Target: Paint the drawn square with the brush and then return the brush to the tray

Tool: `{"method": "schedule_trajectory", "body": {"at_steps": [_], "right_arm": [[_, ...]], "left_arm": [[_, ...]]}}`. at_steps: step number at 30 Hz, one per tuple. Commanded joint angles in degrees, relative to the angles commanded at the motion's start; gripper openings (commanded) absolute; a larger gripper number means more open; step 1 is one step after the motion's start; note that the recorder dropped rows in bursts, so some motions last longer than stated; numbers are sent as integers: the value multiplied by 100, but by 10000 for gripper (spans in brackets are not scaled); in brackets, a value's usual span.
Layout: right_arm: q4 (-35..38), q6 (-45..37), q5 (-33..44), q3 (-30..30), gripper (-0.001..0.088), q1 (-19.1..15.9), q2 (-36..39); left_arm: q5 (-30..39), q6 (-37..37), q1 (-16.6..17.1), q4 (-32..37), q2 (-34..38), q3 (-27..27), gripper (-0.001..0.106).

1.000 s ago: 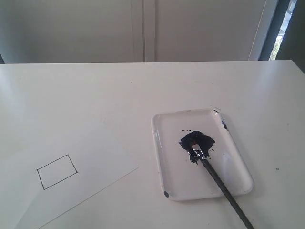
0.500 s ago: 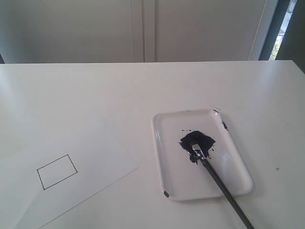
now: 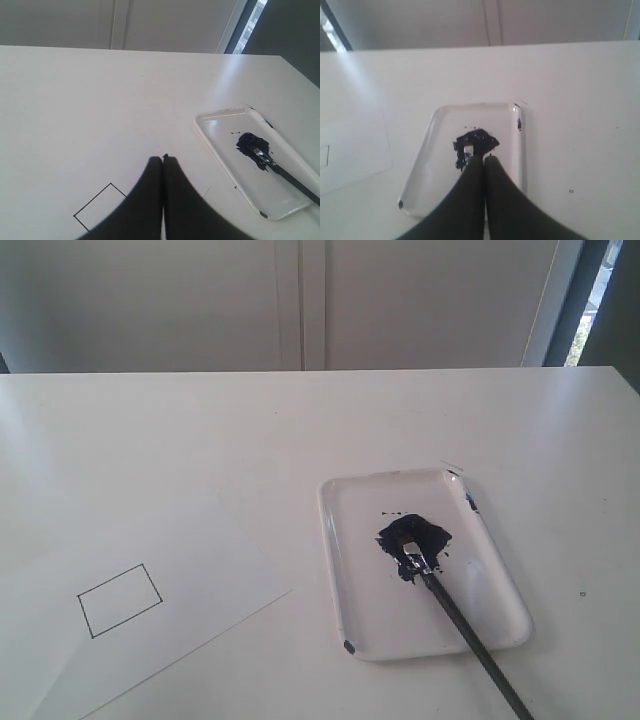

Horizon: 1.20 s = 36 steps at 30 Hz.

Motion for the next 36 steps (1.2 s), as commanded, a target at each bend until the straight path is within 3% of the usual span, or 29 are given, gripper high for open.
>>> {"method": "schedule_trajectory", "body": {"at_steps": [6,10,12,15,21,25,32,36], "right_arm": [[686,-402,-65,-183,0,0,1473],[1555,-1461,-19,-183,0,0,2355],[1620,-1934,236,-183,0,8,2836],[1500,-1957,213,-158,0,8,3531],[1461,-1614,-481,-158,0,337,4042],[1266,-1209,-804,-72,0,794,4089],[-351,486,-1120,396,0,1543,4403],[-567,780,-1175,441,0,1770,4602]], "left_arm": [[18,51,0,95,0,0,0],[3,100,0,102,0,0,0],[3,131,0,102,0,0,0],[3,246,0,102,0,0,0],[3,245,0,115,0,0,0],[3,245,0,115,0,0,0],[3,245,0,115,0,0,0],[3,257,0,115,0,0,0]]}}
